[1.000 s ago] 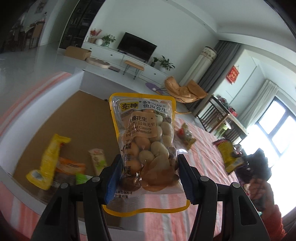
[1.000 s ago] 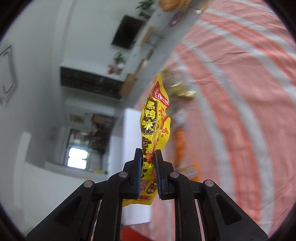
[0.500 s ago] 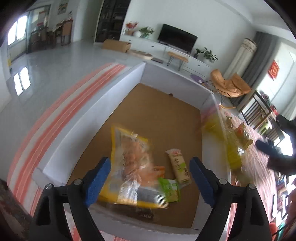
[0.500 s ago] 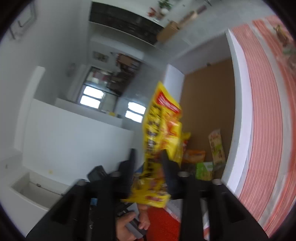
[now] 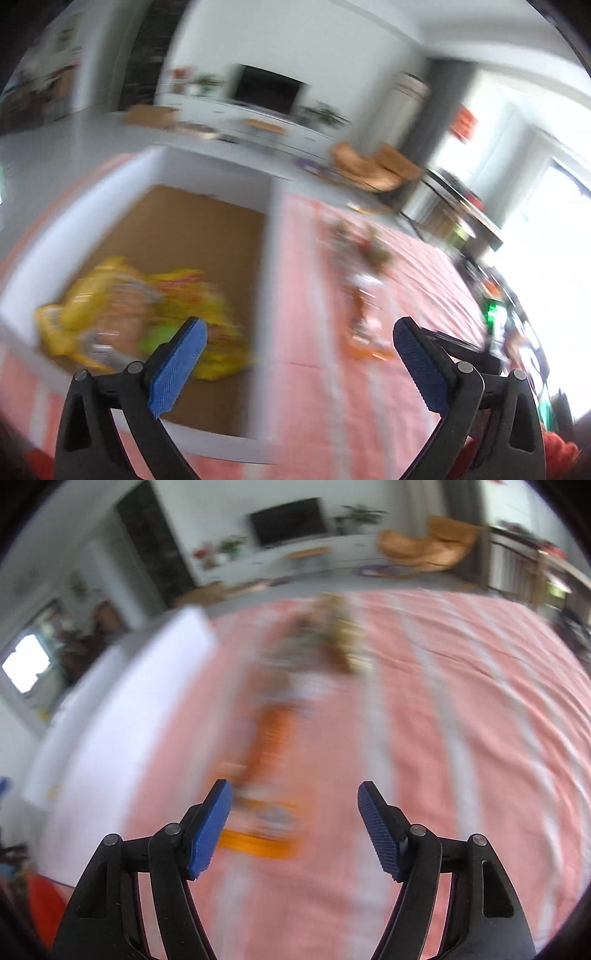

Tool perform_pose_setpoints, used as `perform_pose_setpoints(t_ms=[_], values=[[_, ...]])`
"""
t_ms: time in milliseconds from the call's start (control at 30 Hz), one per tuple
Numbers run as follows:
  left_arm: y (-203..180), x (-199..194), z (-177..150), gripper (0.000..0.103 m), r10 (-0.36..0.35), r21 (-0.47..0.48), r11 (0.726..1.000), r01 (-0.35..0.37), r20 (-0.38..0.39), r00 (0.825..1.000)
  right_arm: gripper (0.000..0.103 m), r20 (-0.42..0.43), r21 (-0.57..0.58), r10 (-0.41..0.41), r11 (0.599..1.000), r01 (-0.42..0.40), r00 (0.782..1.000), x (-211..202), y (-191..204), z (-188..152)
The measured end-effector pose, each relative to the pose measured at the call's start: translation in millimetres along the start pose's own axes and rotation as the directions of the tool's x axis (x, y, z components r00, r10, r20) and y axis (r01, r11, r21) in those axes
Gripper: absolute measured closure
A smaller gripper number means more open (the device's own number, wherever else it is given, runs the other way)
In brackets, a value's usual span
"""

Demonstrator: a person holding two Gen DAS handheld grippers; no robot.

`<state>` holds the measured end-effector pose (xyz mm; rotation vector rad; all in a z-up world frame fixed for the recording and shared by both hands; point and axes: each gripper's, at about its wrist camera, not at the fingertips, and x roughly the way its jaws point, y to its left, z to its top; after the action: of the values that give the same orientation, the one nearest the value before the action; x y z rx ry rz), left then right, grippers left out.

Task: Organize snacks
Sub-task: 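Move both grippers back over the remaining snacks on the table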

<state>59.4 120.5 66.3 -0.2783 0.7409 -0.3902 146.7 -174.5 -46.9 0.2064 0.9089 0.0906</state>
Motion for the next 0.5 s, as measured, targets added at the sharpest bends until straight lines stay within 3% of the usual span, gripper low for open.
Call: perform_pose_setpoints(t_ms=[100,200,300,400,500], values=[[-63.8,32.7,-12.1,0.003,-0.083,0.095,0.991,0.092,-0.095,0.992,0.029,0.021,0.049,-0.158,0.986,0.157,0.987,-4.8,-59.3,-14.8],[-105.0,77.4,-29.9,0.003,-0.102,0.125,0.984,0.127,-0.192,0.976,0.029,0.041,0.114,-0.252,0.963,0.246,0.967,-14.8,-100.6,-26.3],[-116.6,125.2,-49.4,0.003,-0.046,0.123,0.989,0.078,-0.243,0.969,0.029,0.03,0.144,-0.284,0.95,0.277,0.958,-20.4,-120.9,-35.4],[-108.8,161.6,-63.2,0.003,0.023,0.119,0.993,0.007,-0.254,0.967,0.029,0.015,0.077,-0.307,0.949,0.305,0.952,-23.8,-106.8,-34.9],[-92.2,188.8,-74.6,0.003,0.076,0.126,0.991,-0.044,-0.261,0.962,0.022,0.02,0.025,-0.326,0.945,0.325,0.945,-17.4,-96.7,-35.8]])
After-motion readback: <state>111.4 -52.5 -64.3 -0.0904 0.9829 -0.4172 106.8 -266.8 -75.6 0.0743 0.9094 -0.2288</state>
